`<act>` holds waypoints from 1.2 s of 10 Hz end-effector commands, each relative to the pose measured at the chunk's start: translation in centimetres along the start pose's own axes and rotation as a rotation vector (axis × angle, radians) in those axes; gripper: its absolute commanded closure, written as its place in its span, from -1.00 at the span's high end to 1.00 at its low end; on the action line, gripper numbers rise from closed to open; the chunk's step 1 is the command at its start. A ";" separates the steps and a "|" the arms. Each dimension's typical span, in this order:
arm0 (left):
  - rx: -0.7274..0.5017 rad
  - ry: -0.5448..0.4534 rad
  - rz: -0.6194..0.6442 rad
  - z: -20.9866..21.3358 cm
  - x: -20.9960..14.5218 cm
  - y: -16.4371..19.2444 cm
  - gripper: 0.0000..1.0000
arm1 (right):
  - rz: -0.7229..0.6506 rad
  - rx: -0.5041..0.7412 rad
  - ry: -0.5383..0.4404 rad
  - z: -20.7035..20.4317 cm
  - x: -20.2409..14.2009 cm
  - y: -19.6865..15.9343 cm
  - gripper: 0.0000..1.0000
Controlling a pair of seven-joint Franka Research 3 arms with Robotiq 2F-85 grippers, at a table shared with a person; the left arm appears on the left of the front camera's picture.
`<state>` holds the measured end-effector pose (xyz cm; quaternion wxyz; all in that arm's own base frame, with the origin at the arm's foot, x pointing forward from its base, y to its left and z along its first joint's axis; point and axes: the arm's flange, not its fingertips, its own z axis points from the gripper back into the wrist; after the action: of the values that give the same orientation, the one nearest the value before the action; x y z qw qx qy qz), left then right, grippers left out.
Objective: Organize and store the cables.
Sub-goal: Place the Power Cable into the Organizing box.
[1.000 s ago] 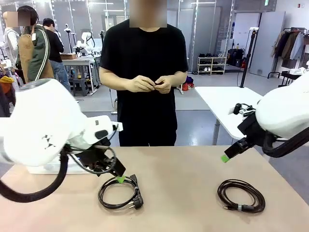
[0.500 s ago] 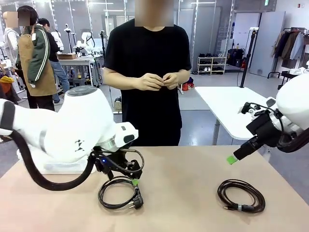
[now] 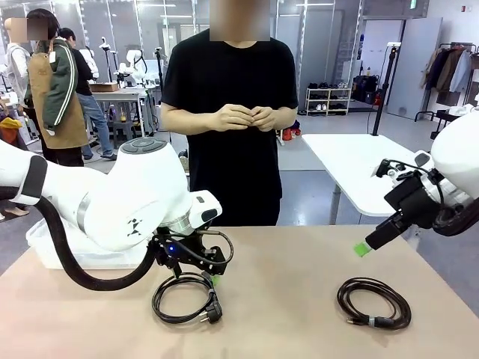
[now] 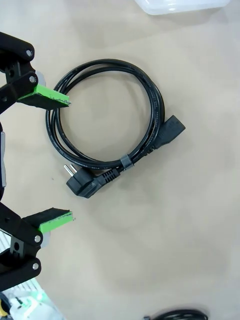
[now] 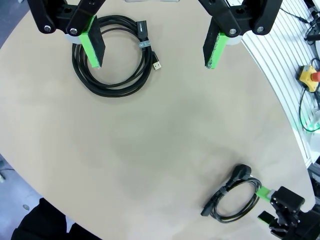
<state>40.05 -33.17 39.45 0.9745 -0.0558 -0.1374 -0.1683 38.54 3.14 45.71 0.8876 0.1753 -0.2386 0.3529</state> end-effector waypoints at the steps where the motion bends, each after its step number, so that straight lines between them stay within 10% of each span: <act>1: -0.010 0.006 -0.010 0.5 -0.5 0.3 1.00 | -0.011 -0.007 -0.013 -0.2 0.4 0.1 1.00; 6: 0.000 -0.002 -0.002 0.1 0.0 0.0 1.00 | -0.011 -0.007 -0.013 -0.2 0.4 0.1 1.00; 12: 0.048 0.102 0.308 -6.2 1.8 -0.6 1.00 | -0.011 -0.007 -0.013 -0.2 0.4 0.1 1.00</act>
<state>42.00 -33.53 34.03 0.9942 -0.0600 -0.0784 -0.0435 38.53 3.24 45.74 0.8883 0.1727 -0.2384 0.3525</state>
